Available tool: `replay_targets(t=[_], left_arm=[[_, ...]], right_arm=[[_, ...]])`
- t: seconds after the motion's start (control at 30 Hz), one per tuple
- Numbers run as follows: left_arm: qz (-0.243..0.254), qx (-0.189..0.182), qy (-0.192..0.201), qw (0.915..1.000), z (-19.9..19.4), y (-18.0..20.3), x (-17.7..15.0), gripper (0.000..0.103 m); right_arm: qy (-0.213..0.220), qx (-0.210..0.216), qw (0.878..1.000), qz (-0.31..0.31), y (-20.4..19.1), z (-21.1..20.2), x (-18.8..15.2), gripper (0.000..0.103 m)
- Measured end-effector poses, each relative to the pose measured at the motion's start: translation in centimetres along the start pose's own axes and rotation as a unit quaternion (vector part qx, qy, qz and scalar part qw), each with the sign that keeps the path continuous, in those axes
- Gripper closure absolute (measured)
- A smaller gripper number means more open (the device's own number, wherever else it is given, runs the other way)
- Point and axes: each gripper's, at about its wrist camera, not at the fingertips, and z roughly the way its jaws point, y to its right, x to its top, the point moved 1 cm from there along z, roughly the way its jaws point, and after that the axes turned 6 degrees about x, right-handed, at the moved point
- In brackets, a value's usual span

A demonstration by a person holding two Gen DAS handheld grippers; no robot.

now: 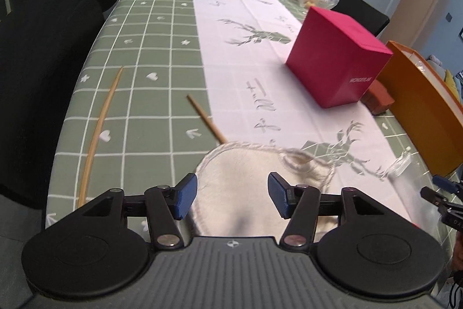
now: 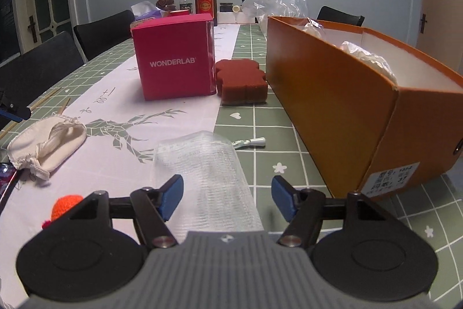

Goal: Organize soft objects
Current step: 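Move both tools back to the table toward the mesh bag and towel pad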

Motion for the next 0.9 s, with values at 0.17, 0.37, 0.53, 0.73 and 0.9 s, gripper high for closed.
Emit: replay_targets(t=[0.17,0.37,0.53,0.73,0.9], left_arm=[[-0.016,-0.001,-0.020,0.9997,0.8,-0.7,-0.5,0.037],[-0.018,0.017,-0.043,0.9988,1.8,-0.1,-0.7,0.035],[-0.039,0.024,-0.051,0.9976,2.0,-0.4,-0.4,0.039],[-0.055,0.013,-0.065,0.9963,2.1,-0.7,-0.2,0.071],[-0.066,0.008,-0.060,0.9960,1.8,-0.2,0.1,0.093]], right_arm=[[-0.001,0.007,1.000,0.020,0.5,-0.1,-0.2,0.033],[-0.009,0.012,1.000,0.026,0.8,0.0,-0.7,0.031],[-0.012,0.015,0.999,0.033,1.1,-0.2,-1.0,0.031],[-0.012,0.017,0.999,0.038,1.3,-0.2,-1.1,0.030],[-0.015,0.018,0.999,0.032,0.9,0.2,-1.4,0.027]])
